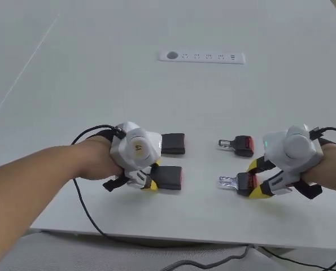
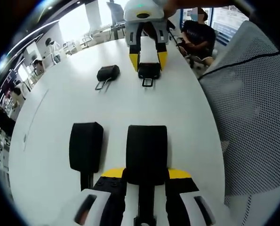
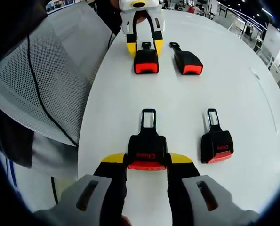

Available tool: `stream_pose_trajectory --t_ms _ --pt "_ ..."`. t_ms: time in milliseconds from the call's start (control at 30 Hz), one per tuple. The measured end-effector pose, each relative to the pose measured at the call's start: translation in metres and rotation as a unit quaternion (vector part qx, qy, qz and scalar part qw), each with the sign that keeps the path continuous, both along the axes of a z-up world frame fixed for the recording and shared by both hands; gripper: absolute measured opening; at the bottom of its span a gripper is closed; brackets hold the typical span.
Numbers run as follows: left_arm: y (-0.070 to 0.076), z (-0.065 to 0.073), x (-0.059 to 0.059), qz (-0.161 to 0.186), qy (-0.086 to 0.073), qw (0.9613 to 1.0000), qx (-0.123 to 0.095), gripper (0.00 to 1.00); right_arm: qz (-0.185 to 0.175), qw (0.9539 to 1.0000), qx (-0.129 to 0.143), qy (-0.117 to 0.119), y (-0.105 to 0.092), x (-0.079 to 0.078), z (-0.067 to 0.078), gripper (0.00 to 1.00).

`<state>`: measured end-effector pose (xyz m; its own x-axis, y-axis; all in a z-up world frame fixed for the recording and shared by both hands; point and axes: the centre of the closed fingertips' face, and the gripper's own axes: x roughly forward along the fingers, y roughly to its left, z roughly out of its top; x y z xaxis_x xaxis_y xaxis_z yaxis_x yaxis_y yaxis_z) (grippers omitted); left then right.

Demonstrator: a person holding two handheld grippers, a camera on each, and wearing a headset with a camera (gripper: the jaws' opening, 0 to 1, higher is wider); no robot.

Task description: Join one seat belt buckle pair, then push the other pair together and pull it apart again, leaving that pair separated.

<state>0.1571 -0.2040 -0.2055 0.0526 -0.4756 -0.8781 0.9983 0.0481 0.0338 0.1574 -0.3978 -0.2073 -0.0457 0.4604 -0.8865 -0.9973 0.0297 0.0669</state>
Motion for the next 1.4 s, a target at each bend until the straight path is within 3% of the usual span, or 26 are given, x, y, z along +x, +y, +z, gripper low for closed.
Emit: stream_pose_trajectory --t_ms 300,700,833,1400 --pt "0.002 -0.005 0.003 -0.001 0.003 0.9999 0.012 0.32 0.003 1.0 -0.006 -0.004 0.002 0.0 0.001 0.31" --pt "0.002 -0.005 0.002 0.013 0.015 0.9998 -0.011 0.32 -0.006 0.9999 0.008 -0.011 0.023 0.0 0.003 0.31" --pt "0.0 -0.003 0.0 0.017 0.016 0.9996 -0.013 0.32 -0.018 0.9995 0.018 -0.017 0.031 0.007 0.002 0.31" --pt "0.0 -0.003 0.001 0.024 0.019 0.9994 0.016 0.32 -0.02 0.9987 0.045 -0.016 0.065 0.0 0.002 0.31"
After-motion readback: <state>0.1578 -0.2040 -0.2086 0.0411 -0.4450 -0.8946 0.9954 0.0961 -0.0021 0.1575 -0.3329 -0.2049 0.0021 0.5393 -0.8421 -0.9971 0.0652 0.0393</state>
